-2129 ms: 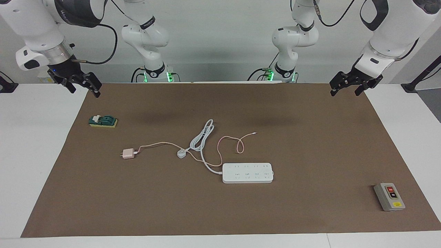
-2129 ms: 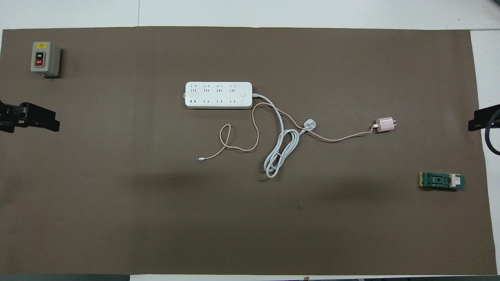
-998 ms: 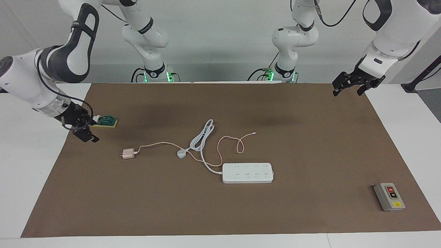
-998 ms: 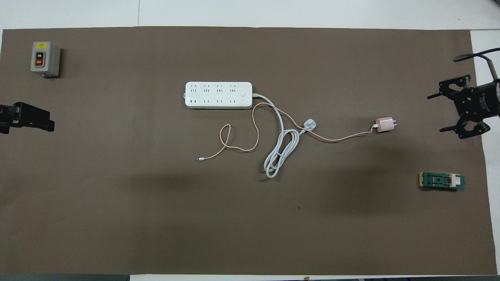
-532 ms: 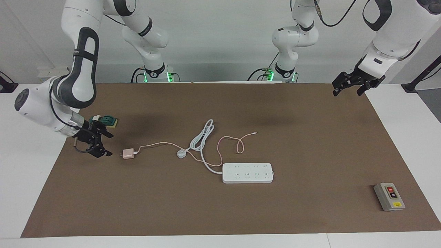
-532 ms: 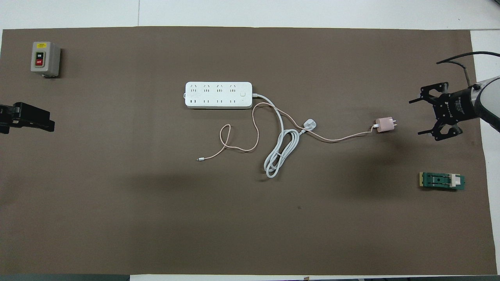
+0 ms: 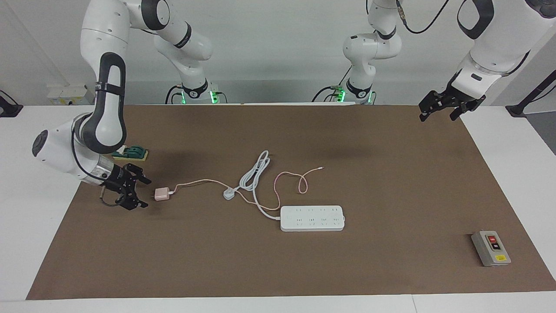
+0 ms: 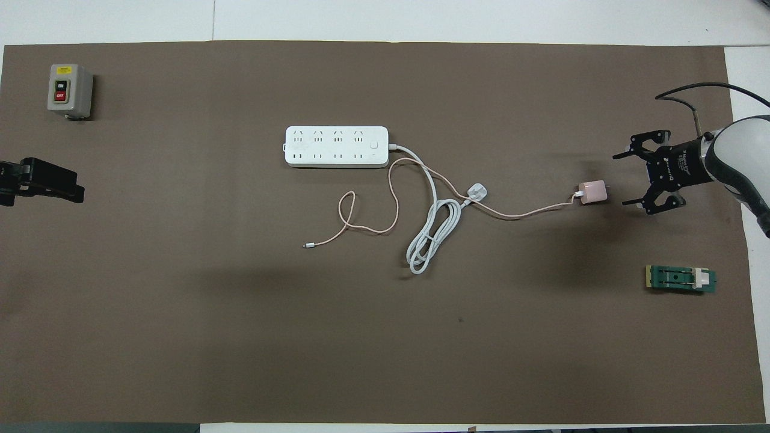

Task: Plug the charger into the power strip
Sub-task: 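Lower the right gripper and close it on the pink charger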

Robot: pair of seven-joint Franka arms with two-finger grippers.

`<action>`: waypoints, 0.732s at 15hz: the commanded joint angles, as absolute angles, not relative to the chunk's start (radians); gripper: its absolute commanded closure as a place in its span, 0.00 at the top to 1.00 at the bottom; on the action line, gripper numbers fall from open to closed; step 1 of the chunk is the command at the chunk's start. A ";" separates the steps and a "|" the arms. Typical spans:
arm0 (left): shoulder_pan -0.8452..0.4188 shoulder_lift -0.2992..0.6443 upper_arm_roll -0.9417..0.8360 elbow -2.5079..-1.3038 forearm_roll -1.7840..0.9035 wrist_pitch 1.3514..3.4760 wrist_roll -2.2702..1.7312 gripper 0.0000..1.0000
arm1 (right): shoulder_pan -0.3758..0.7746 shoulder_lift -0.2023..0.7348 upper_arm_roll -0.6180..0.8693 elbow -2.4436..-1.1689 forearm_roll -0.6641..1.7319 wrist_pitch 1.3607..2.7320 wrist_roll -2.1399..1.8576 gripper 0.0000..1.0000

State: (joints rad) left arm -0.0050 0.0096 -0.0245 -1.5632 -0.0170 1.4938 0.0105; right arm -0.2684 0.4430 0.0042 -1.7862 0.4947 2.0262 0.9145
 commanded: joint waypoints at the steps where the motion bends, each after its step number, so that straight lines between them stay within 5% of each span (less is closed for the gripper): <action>1: 0.006 -0.017 -0.031 -1.592 -0.003 1.496 0.015 1.00 | -0.262 0.449 0.012 -1.792 0.518 2.045 0.933 1.00; 11: 0.005 -0.017 -0.031 -1.592 -0.003 1.496 0.015 1.00 | -0.250 0.440 0.012 -1.842 0.520 2.054 0.925 1.00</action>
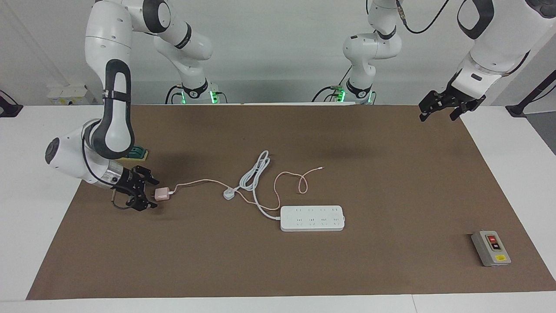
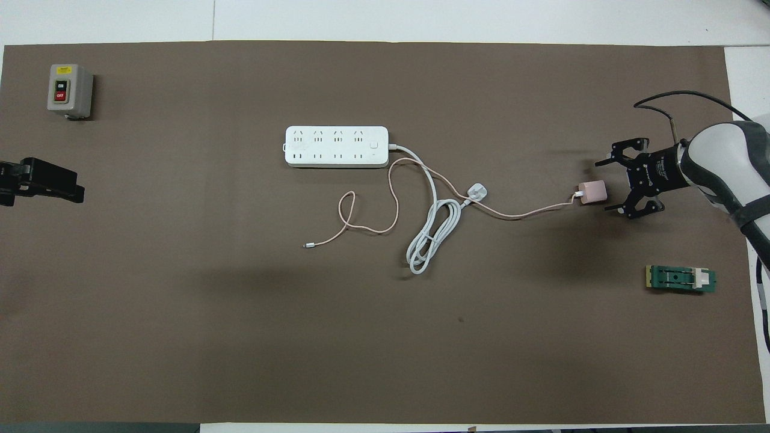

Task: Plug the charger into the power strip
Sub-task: 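Lower the right gripper and close it on the pink charger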

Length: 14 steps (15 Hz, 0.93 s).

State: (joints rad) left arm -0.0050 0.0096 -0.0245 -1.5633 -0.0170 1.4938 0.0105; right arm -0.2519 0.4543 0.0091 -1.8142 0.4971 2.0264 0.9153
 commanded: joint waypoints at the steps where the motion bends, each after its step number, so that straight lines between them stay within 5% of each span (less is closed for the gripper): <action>1: 0.005 -0.017 -0.031 -1.592 -0.003 1.496 0.015 1.00 | -0.250 0.440 0.014 -1.845 0.520 2.060 0.922 1.00; 9: 0.005 -0.018 -0.031 -1.592 -0.003 1.494 0.015 1.00 | -0.250 0.434 0.014 -1.881 0.520 2.085 0.865 1.00; 10: 0.005 -0.018 -0.031 -1.592 -0.003 1.494 0.015 1.00 | -0.250 0.434 0.014 -1.881 0.520 2.085 0.847 0.91; 14: 0.005 -0.018 -0.031 -1.592 -0.003 1.494 0.015 1.00 | -0.250 0.433 0.014 -1.891 0.520 2.108 0.828 0.15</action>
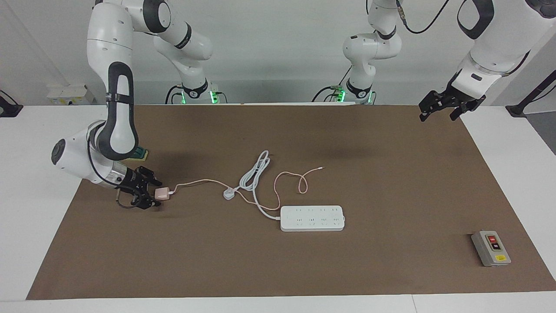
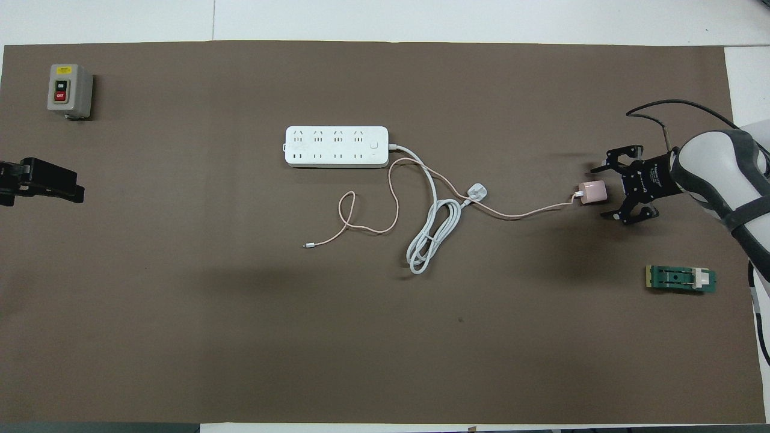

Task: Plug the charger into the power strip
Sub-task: 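Lift the pink charger with the right gripper toward the power strip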

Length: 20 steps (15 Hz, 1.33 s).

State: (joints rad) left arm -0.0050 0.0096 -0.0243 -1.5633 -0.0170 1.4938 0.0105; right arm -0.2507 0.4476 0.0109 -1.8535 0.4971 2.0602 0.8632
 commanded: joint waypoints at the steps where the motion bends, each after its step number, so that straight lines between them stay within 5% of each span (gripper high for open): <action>1: 0.005 -0.018 -0.031 -1.592 -0.003 1.494 0.015 1.00 | -0.249 0.433 0.014 -1.897 0.520 2.118 0.828 0.00; 15: 0.005 -0.018 -0.031 -1.592 -0.003 1.494 0.015 1.00 | -0.157 0.430 0.021 -1.738 0.517 1.998 1.018 0.00; 20: -0.008 -0.023 -0.034 -1.605 -0.003 1.483 0.021 1.00 | -0.101 0.333 0.020 -1.710 0.515 1.887 1.141 0.00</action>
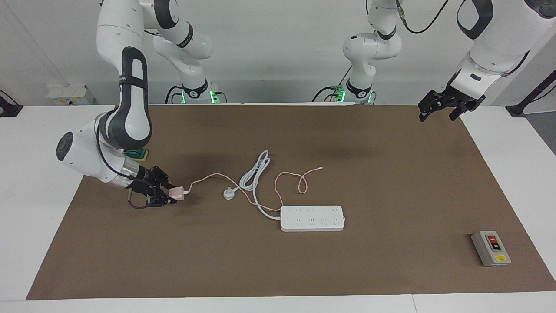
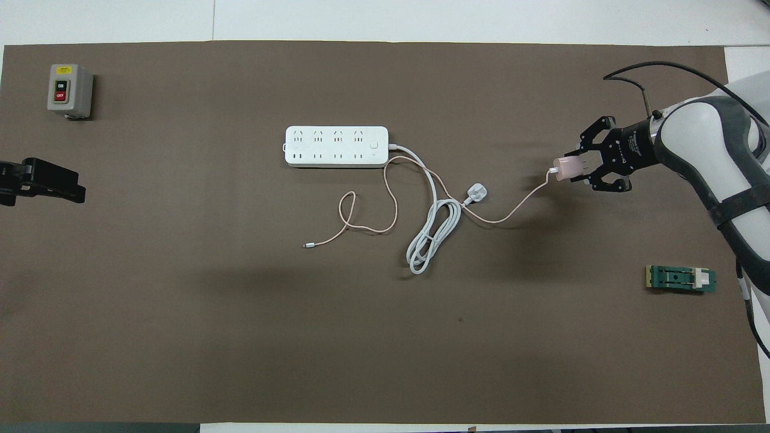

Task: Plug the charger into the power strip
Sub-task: 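Lift the pink charger with the right gripper toward the power strip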

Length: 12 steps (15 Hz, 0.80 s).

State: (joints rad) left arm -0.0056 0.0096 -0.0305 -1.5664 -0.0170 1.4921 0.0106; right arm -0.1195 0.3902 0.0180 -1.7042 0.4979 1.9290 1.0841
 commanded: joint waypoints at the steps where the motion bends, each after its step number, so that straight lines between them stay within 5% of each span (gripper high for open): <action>1: -0.009 -0.023 -0.037 -1.606 -0.005 1.474 0.021 1.00 | -0.092 0.312 0.020 -1.712 0.515 1.872 1.156 0.00; 12: 0.115 0.044 -0.035 -1.663 -0.636 1.485 0.057 1.00 | 0.104 0.164 0.028 -1.668 0.571 1.805 1.478 0.00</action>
